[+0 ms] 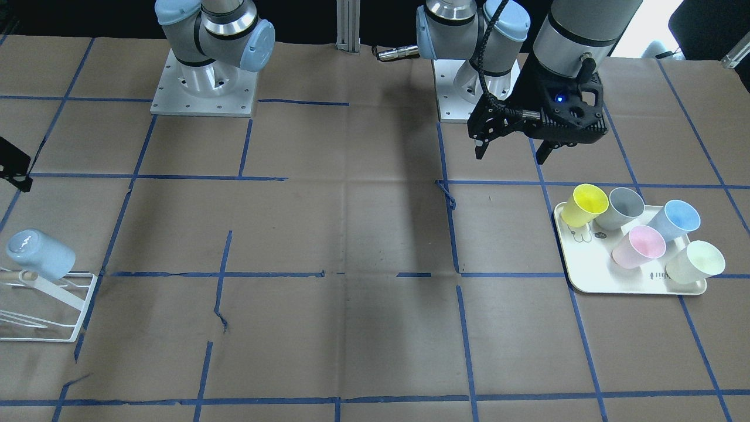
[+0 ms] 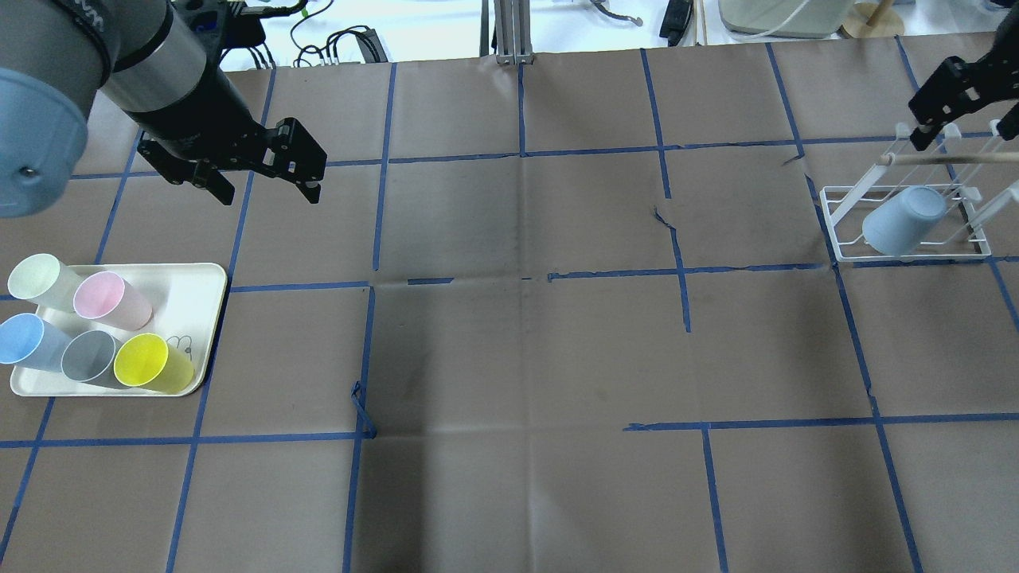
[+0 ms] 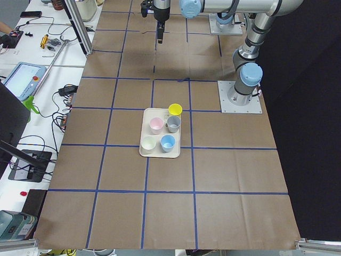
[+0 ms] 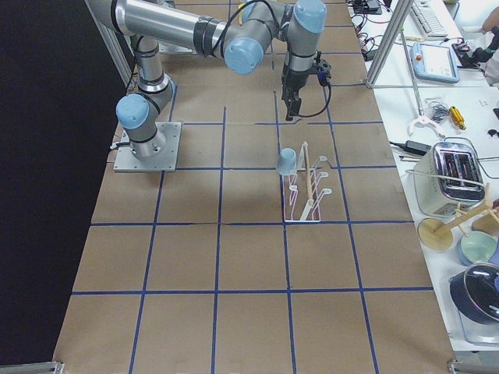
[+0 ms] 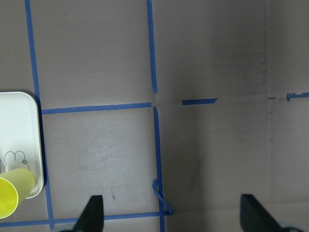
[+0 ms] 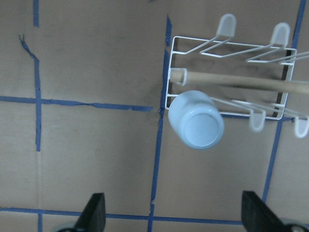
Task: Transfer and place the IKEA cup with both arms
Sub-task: 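Move the right gripper toward the light blue cup on the wire rack, then close the right gripper on the light blue cup's base on the rack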
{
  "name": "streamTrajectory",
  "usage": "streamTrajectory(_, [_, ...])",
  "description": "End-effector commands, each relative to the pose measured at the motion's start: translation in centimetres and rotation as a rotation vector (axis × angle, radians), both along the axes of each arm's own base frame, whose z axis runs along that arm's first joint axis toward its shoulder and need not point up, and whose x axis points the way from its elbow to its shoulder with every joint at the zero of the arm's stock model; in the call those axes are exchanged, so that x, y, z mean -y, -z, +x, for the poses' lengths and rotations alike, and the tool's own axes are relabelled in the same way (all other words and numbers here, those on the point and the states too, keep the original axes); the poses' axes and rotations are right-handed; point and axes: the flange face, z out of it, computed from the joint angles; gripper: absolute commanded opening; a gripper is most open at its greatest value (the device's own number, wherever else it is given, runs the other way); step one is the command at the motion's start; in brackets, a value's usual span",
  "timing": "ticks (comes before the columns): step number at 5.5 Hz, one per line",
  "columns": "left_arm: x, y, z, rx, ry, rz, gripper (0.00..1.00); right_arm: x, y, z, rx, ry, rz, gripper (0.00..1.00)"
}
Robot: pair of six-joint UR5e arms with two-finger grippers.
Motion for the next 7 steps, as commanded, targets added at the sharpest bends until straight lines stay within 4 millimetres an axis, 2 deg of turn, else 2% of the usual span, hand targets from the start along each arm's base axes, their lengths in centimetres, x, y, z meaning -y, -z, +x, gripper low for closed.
streamTrajectory(1, [0.0, 0.0, 0.0, 0.0, 0.0, -0.001, 0.99, 1.9, 3.3, -3.9, -0.008, -0.06, -0.021, 1.0])
streamTrajectory(2, [0.0, 0.0, 0.0, 0.0, 0.0, 0.001, 0.99, 1.9, 6.4, -3.9, 0.01, -0.047, 0.015, 1.0])
streamTrajectory(3, [0.0, 0.0, 0.0, 0.0, 0.0, 0.001, 0.99, 0.7, 9.2, -3.1, 0.017, -0.009, 0.027, 1.0])
streamTrajectory(5, [0.0, 0.0, 0.0, 0.0, 0.0, -0.001, 0.99, -0.4, 14.9, -2.3, 0.003, 0.01, 0.001, 1.0])
streamTrajectory(7, [0.0, 0.0, -0.1, 0.0, 0.002, -0.001, 0.99, -0.6, 16.8, -2.2, 0.005, 0.002, 0.002, 1.0])
